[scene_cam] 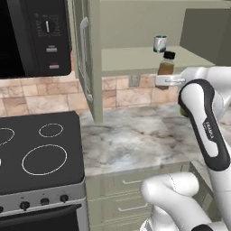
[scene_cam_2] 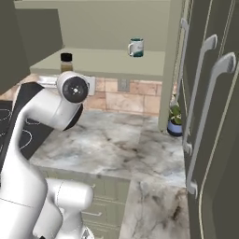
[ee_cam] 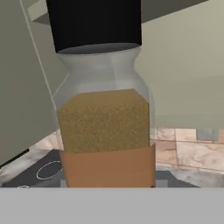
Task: Take the cinnamon bottle from the cabinet and place it on the dining table, next to the plate with the cupcake. Then take the chocolate from the dining counter and place it on the cupcake plate.
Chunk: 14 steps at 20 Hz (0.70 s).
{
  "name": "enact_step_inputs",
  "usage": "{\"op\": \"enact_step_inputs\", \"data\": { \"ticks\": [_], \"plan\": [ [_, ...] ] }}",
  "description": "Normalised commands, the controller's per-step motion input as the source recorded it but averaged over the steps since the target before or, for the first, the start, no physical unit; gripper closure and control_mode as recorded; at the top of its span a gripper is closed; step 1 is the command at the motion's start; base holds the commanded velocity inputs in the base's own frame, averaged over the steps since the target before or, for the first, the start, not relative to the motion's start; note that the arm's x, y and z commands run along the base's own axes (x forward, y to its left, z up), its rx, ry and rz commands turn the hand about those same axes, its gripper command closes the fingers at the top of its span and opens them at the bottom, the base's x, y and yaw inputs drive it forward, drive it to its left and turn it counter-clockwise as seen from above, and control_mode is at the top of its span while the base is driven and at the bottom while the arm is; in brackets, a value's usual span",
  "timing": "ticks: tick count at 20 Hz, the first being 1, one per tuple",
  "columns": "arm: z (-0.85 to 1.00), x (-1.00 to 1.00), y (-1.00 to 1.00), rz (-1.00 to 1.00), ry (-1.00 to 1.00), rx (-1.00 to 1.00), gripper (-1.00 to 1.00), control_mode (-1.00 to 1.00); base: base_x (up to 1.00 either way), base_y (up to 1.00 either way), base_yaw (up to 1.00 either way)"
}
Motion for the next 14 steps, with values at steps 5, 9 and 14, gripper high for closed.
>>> {"op": "enact_step_inputs", "data": {
  "ticks": [5, 9, 14],
  "plan": [
    [0.0, 0.0, 0.0, 0.0, 0.0, 0.0, 1.0, 1.0, -0.79, 0.05, 0.2],
    [0.0, 0.0, 0.0, 0.0, 0.0, 0.0, 1.0, 1.0, -0.67, 0.08, 0.52],
    [0.0, 0.0, 0.0, 0.0, 0.0, 0.0, 1.0, 1.0, -0.33, 0.21, 0.84]
  ]
}}
